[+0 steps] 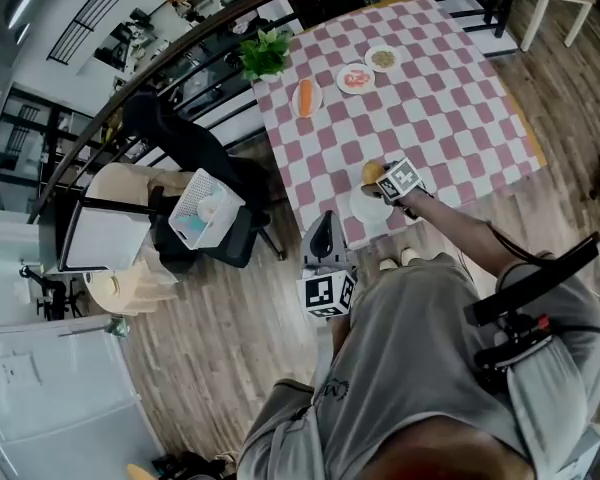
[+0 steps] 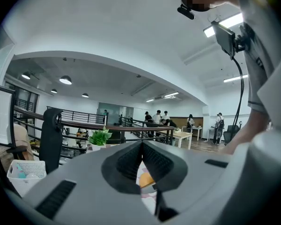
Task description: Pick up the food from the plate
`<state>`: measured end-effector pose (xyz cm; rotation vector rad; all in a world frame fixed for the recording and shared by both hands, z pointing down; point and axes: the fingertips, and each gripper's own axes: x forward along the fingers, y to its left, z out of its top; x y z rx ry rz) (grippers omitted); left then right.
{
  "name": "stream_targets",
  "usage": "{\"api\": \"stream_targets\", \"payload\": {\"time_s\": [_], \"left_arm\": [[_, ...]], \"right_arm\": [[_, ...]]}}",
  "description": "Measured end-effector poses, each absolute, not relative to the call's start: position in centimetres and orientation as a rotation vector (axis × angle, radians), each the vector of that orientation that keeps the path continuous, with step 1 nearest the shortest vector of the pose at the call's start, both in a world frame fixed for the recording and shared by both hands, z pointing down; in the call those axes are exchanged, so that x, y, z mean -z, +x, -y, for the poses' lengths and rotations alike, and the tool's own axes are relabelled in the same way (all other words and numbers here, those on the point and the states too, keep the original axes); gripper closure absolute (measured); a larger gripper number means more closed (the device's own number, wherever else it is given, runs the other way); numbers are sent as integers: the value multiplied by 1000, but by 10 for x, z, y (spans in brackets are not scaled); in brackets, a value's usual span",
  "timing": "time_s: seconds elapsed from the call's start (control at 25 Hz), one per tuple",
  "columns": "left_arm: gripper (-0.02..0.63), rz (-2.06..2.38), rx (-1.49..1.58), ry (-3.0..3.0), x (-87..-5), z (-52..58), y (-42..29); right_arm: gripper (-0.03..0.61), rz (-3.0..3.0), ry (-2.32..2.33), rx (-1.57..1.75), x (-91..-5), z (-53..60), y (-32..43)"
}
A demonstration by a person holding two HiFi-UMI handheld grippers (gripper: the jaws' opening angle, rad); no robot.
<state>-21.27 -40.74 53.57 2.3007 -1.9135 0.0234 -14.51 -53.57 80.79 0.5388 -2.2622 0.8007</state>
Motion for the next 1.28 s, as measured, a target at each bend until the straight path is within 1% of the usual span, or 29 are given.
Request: {"api": "stream_targets", "payload": {"time_s": [0.44,0.92,1.0,1.16,1.28], "left_arm": [[603,1782,-2,2421,-534,444,-195],[603,1729,52,2484,-513,457,-184],[603,1718,54,2497,-509,458,-185],[603,1724,68,2550,-492,461,-185],[604,1731,53,2626,-474,465,-181]], "right_arm": [[232,2474,563,-751,-697,539,-147],[232,2783,588,-569,-530,524,-152],[232,2825,612,-507,-509,521,-149],[232,2842,699,-208,-482,514,-137],[232,2858,767,-122,-467,509,-125]]}}
